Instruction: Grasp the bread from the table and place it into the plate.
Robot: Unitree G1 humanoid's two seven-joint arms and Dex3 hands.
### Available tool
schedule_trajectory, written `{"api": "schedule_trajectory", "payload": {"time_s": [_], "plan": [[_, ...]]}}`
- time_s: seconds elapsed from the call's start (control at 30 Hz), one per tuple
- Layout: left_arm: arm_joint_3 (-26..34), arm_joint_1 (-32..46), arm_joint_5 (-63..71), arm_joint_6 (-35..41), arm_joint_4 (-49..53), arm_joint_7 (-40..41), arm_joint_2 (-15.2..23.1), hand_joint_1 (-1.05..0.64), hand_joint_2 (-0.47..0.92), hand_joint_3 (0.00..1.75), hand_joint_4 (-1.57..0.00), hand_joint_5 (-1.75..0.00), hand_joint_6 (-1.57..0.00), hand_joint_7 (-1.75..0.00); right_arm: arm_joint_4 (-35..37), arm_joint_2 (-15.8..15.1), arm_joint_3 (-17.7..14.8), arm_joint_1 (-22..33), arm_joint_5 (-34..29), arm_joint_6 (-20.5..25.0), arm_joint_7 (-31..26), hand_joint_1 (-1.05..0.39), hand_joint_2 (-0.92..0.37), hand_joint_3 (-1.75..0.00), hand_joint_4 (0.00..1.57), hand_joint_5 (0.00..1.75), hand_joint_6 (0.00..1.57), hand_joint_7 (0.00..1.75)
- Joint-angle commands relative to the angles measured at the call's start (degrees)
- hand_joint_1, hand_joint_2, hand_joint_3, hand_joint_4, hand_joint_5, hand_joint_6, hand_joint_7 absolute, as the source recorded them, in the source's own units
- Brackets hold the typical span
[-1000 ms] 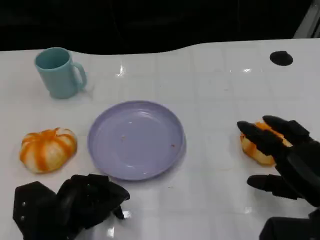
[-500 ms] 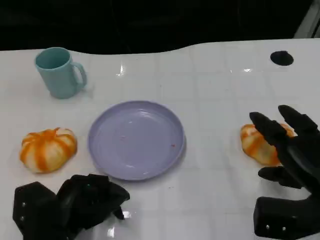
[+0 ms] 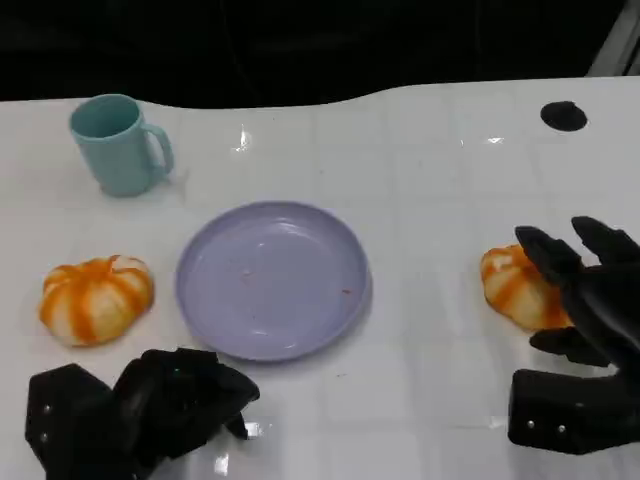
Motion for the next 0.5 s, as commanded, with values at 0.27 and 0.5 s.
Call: {"api": "schedule_trajectory", "payload": {"time_s": [0.27, 0.5], "plan": [[0.17, 1.14, -0.14, 1.01, -0.26, -0.08, 0.86, -1.05, 0.68, 0.18, -0.90, -1.49, -1.52, -0.39, 7.63, 1.64, 3.37, -5.58, 1.65, 3.05, 1.11, -0.47, -0.83, 0.00, 0.01, 0.20, 0.20, 0.01], [0.06, 1.20, 0.03, 0.76, -0.29, -0.05, 0.80, -1.05, 0.68, 0.18, -0.91, -1.49, -1.52, -0.39, 11.40, 2.55, 5.11, -8.02, 1.68, 3.41, -0.58, -0.38, -0.85, -0.01, 0.24, 0.25, 0.31, 0.03]]}}
